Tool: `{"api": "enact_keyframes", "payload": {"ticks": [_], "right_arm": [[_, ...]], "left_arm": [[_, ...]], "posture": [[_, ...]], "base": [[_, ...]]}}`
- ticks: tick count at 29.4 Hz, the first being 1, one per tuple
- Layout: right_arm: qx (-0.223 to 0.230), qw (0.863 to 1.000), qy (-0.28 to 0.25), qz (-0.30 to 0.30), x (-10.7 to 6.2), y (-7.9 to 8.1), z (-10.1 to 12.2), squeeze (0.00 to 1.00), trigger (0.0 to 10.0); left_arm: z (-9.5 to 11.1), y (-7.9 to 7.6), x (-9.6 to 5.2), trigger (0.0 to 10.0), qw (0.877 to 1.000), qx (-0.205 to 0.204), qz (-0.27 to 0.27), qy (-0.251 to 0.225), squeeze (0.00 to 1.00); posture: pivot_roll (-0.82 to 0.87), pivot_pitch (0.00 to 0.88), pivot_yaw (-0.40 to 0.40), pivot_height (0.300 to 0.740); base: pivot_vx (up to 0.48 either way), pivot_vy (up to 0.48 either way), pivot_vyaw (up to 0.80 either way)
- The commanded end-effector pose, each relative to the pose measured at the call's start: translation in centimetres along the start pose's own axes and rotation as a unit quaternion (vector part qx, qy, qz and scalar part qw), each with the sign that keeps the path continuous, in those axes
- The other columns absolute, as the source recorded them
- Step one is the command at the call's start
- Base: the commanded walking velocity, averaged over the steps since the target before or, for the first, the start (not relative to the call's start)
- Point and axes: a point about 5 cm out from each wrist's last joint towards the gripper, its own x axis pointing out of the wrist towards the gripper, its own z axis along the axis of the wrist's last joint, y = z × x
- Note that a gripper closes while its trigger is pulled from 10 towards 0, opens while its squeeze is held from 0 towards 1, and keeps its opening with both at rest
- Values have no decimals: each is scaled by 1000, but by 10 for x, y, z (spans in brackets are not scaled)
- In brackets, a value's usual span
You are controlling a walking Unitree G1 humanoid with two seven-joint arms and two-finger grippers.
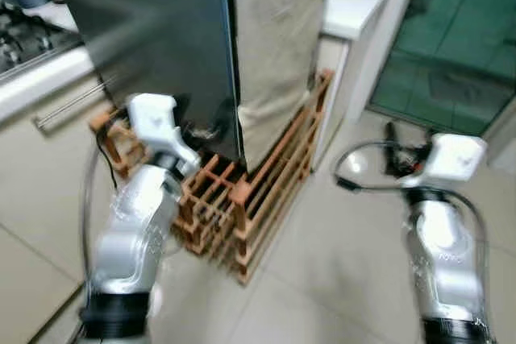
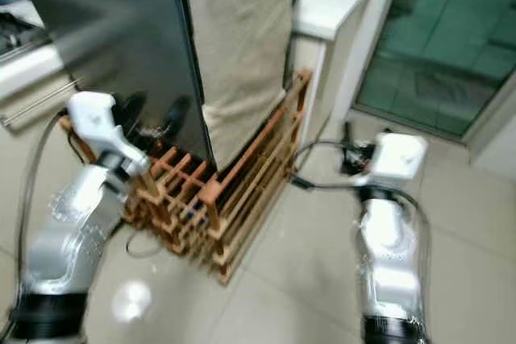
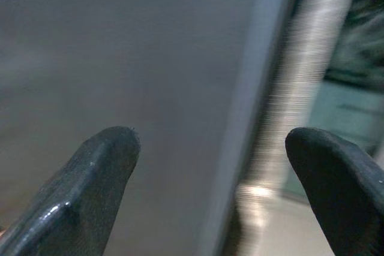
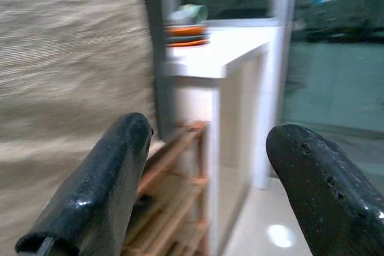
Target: Restocking fridge
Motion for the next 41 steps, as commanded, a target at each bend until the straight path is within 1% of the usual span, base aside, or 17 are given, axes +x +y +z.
{"api": "enact_keyframes", "payload": {"ticks": [1, 4, 6, 9, 14, 19, 22, 27, 28, 30, 31, 33, 34, 36, 38, 40, 41], "right_arm": [[-7, 1000, 6, -17, -3, -13, 0, 0, 10000], [-9, 1000, 11, -12, -5, -11, -2, 0, 10000], [-8, 1000, 14, -12, -6, -12, -3, 0, 10000], [-5, 1000, 15, -17, -7, -13, -4, 0, 10000], [-8, 1000, 16, -10, -3, -12, -4, 0, 10000], [-8, 1000, 18, -10, -2, -12, -5, 0, 10000], [-10, 1000, 22, -9, 0, -12, -7, 0, 10000], [-3, 1000, 25, -18, 3, -16, -8, 0, 10000], [-3, 1000, 25, -18, 3, -16, -8, 0, 10000], [7, 999, 30, -29, 3, -20, -9, 0, 10000], [9, 999, 32, -31, 4, -21, -10, 0, 10000], [2, 999, 35, -30, 2, -23, -10, 0, 10000], [2, 999, 35, -30, 2, -23, -10, 0, 10000], [-5, 998, 43, -37, -4, -32, -11, 0, 10000], [-12, 998, 53, -41, -9, -38, -14, 0, 10000], [-16, 997, 62, -43, -14, -43, -16, 0, 10000], [-18, 996, 69, -44, -19, -49, -17, 0, 10000]], "left_arm": [[-3, -9, 3, 10000, 1000, -18, -17, 7, 0], [-3, -9, 2, 10000, 1000, -7, -28, 7, 0], [-2, -8, 2, 10000, 1000, 3, -21, 1, 0], [-2, -7, 3, 10000, 1000, -1, -17, 2, 0], [-4, -1, 7, 10000, 1000, 5, 3, 4, 0], [-5, -1, 12, 10000, 1000, 11, 1, 12, 0], [-10, -14, 18, 10000, 999, 17, -36, 25, 0], [-8, -49, 15, 10000, 990, -4, -136, 22, 0], [-8, -49, 15, 10000, 990, -4, -136, 22, 0], [-12, -60, 16, 10000, 989, -3, -147, 27, 0], [-18, -65, 21, 10000, 989, 3, -146, 40, 0], [-24, -64, 35, 10000, 992, -1, -117, 51, 0], [-24, -64, 35, 10000, 992, -1, -117, 51, 0], [-22, -63, 47, 10000, 993, -14, -104, 51, 0], [-19, -64, 51, 10000, 993, -24, -104, 49, 0], [-17, -64, 55, 10000, 993, -22, -102, 49, 0], [-16, -64, 60, 10000, 994, -20, -96, 49, 0]], "posture": [[-105, 0, 24, 740], [-107, 0, 24, 740], [-107, 0, 24, 740], [-108, 0, 24, 740], [-109, 0, 19, 740], [-107, 0, 16, 740], [-107, 0, 16, 740], [-115, 0, 19, 740], [-115, 0, 19, 740], [-113, 0, 16, 740], [-116, 0, 12, 740], [-125, 0, 14, 740], [-125, 0, 14, 740], [-142, 0, 17, 740], [-152, 0, 21, 740], [-158, 0, 25, 740], [-171, 0, 30, 740]], "base": [[0, 480, -731], [0, 480, -719], [0, 437, -712], [0, 0, -669], [0, 0, 0], [0, 0, 0], [0, 0, 0], [0, 0, 0], [0, 0, 0], [0, 0, 0], [0, 0, 0], [0, 0, 0], [0, 0, 0], [0, 0, 0], [0, 0, 0], [0, 0, 0], [0, 0, 0]]}}
